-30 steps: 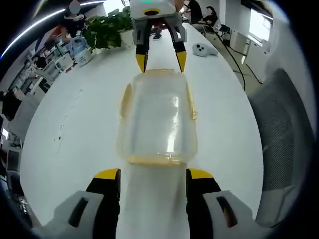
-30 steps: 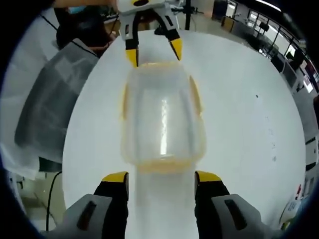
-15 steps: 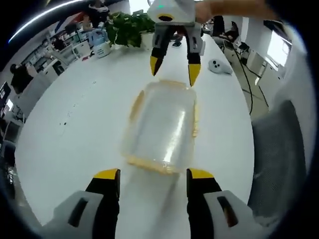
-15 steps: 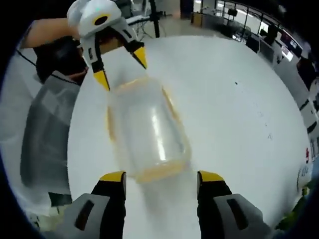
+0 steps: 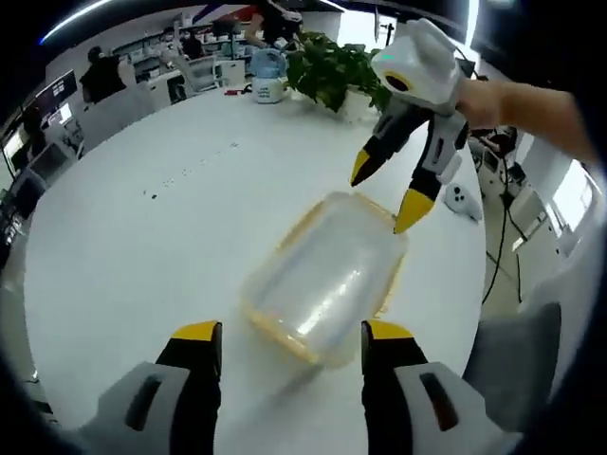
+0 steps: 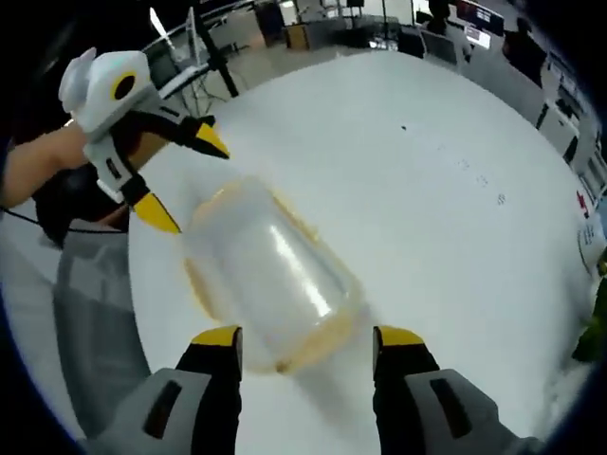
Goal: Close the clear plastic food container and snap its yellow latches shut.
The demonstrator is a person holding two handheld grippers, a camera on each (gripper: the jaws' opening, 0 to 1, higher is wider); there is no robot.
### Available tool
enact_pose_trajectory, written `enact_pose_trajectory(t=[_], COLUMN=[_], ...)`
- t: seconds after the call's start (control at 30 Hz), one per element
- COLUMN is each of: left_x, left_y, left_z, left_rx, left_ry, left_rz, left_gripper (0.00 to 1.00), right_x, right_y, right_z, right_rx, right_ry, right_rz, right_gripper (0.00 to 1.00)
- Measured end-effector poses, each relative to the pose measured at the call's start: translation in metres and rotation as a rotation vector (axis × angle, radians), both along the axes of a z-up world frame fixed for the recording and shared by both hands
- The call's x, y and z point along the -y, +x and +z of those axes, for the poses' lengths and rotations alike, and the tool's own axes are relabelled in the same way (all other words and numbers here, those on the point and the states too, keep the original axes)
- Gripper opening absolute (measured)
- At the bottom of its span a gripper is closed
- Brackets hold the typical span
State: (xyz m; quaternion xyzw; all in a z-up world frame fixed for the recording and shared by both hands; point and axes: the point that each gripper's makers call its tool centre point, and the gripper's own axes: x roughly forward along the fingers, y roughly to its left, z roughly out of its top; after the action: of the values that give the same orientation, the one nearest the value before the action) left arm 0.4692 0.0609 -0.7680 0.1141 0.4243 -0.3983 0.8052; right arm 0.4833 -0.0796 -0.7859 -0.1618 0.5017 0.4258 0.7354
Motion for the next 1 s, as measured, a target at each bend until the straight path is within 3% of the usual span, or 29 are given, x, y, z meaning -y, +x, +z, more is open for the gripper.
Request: enact_pose_trajectory(t=[0.07, 0.17, 0.3, 0.43, 0.67, 0.73, 0.8, 1.0], left_x=[-0.003, -0.005, -0.007, -0.002, 0.002, 0.006, 0.007, 0.008], left_y=[0.005, 0.004, 0.001, 0.001, -0.002, -0.007, -0.006, -0.011], left_z=[0.000, -0.005, -0.009, -0.010, -0.018, -0.020, -0.021, -0.029], left_rx=[-0.014, -0.026, -0.084, -0.123, -0.171, -0.214, -0.222, -0.246], left_ry=[-0.014, 0.002, -0.006, -0.052, -0.054, -0.079, -0.087, -0.074], left_rz=[0.071, 0.089, 0.180, 0.235, 0.285, 0.307, 0.322, 0.314], left_gripper=[0.60, 0.60, 0.58, 0.58, 0.55, 0.55, 0.54, 0.50], right_x=[-0.001, -0.001, 0.000, -0.003, -0.003, -0.003, -0.001, -0.004], right_y=[0.003, 0.002, 0.001, 0.000, -0.001, -0.003, -0.005, -0.003], right_z=[0.002, 0.003, -0.003, -0.004, -0.006, -0.008, -0.012, -0.010], right_rx=[-0.013, -0.030, -0.056, -0.096, -0.139, -0.153, -0.156, -0.185], right_ry=[0.017, 0.021, 0.013, 0.046, 0.064, 0.060, 0.045, 0.094], right_rz=[-0.052, -0.092, -0.155, -0.245, -0.359, -0.367, -0.366, -0.440], right_gripper=[0.56, 0.56, 0.57, 0.56, 0.57, 0.56, 0.55, 0.52])
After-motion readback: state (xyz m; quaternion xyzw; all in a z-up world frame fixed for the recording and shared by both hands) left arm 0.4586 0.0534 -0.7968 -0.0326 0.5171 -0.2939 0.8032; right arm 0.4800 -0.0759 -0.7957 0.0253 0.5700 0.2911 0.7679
